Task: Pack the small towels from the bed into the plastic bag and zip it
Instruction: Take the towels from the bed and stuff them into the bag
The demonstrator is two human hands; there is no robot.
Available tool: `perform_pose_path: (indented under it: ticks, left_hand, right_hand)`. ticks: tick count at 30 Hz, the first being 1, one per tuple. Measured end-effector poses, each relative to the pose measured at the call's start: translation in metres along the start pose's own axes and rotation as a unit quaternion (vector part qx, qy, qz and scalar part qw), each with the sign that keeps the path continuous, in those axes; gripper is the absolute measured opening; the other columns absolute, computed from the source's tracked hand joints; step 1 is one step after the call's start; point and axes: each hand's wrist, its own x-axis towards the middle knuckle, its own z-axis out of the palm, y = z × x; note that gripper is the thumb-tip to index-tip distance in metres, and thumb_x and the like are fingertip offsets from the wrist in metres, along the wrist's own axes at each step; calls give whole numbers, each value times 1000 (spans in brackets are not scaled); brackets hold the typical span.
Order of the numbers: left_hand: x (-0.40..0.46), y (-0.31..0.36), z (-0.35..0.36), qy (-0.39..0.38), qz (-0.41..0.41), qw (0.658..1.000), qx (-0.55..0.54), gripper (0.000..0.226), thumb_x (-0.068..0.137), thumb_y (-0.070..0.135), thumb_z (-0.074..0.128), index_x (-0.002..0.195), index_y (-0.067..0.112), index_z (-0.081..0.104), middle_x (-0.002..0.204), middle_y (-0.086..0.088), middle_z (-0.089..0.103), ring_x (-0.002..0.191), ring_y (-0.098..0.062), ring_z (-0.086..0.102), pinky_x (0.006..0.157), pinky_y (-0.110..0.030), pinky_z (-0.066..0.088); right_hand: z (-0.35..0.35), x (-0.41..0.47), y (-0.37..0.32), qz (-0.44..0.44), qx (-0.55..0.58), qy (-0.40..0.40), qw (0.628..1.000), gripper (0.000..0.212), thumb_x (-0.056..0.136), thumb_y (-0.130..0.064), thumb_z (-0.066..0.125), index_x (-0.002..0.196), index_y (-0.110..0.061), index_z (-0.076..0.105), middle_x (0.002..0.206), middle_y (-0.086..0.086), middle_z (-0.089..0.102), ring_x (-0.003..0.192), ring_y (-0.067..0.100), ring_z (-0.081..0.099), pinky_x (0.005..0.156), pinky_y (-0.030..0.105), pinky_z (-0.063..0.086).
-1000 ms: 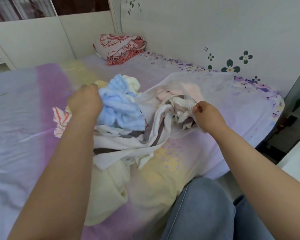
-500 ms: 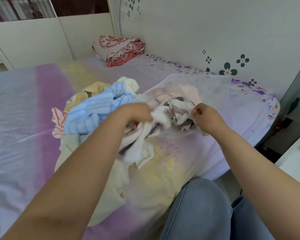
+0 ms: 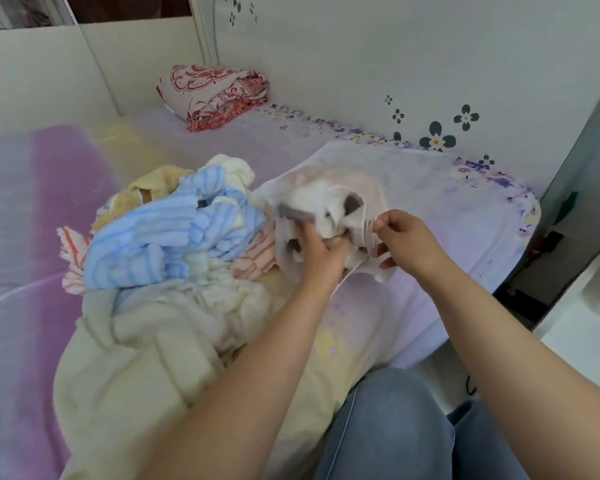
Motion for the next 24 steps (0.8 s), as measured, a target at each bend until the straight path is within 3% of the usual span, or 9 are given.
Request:
perform_pose_path:
  ticks: [1, 3, 5, 11, 13, 15, 18, 20, 24]
  left_hand:
    - [-2, -7, -2, -33, 89, 980, 172, 73, 75, 28, 67, 141, 24, 35, 149, -7, 32, 131, -22, 38, 105, -32, 37]
    - [-1, -20, -12, 36, 227, 880, 415, 70, 75, 39, 70, 137, 18, 43, 136, -12, 37, 118, -31, 43, 99, -37, 42]
    - [4, -25, -18, 46, 257, 852, 454, 65, 77, 37, 71, 134, 16, 48, 121, -11, 46, 104, -31, 51, 91, -40, 48]
    - [31, -28, 20, -118, 293, 848, 426, 59, 81, 41, 62, 133, 18, 46, 130, 0, 50, 116, -27, 52, 86, -41, 51]
    - [54, -26, 40, -142, 231, 843, 465, 55, 83, 40, 59, 134, 23, 46, 133, 1, 49, 114, -28, 54, 77, -40, 51]
    - [82, -25, 63, -156, 141, 861, 464, 56, 86, 38, 56, 138, 24, 41, 141, -1, 43, 119, -29, 53, 83, -40, 49]
    - [107, -31, 87, -208, 52, 915, 342, 81, 89, 31, 58, 152, 17, 10, 160, -7, 10, 146, -25, 18, 114, -36, 25]
    - [100, -38, 88, -242, 33, 937, 251, 82, 91, 17, 53, 153, 18, 0, 161, -2, -9, 149, -18, -3, 117, -30, 8]
    - [58, -29, 51, -262, 31, 945, 191, 49, 93, 11, 40, 140, 20, 47, 145, -4, 48, 134, -20, 43, 109, -25, 32]
  right_hand:
    - [-3, 1, 1, -4, 1, -3, 1000, 19, 99, -16, 44, 86, -9, 57, 76, 6, 59, 67, 22, 61, 51, 28, 49]
    - [-9, 1, 5, -16, -9, -15, 1000, 22, 99, -16, 46, 79, -14, 54, 74, 3, 57, 66, 20, 60, 51, 26, 47]
    - [-14, -1, 8, -32, -18, -34, 999, 23, 100, -17, 46, 79, -14, 53, 74, 3, 58, 65, 17, 59, 51, 24, 48]
    - [-30, 1, 20, -33, 15, -58, 998, 22, 100, -11, 44, 79, -11, 52, 67, 5, 58, 54, 5, 55, 52, 23, 42]
    - [-34, 3, 24, -30, 26, -72, 997, 25, 100, -9, 44, 76, -13, 52, 75, 14, 61, 54, 6, 55, 54, 25, 41]
    - [-39, 5, 26, -33, 43, -74, 996, 27, 100, -9, 44, 75, -15, 52, 84, 24, 61, 56, 7, 56, 56, 28, 41]
    - [-44, 8, 26, -47, 52, -46, 996, 28, 101, -12, 43, 77, -17, 54, 100, 18, 66, 60, 8, 59, 57, 29, 45]
    - [-45, 11, 26, -51, 34, -15, 998, 25, 101, -13, 43, 79, -17, 54, 113, 19, 65, 62, 9, 61, 55, 27, 48]
    - [-35, 15, 28, -53, 4, 16, 998, 22, 101, -15, 44, 82, -17, 55, 90, 18, 64, 64, 17, 59, 53, 25, 49]
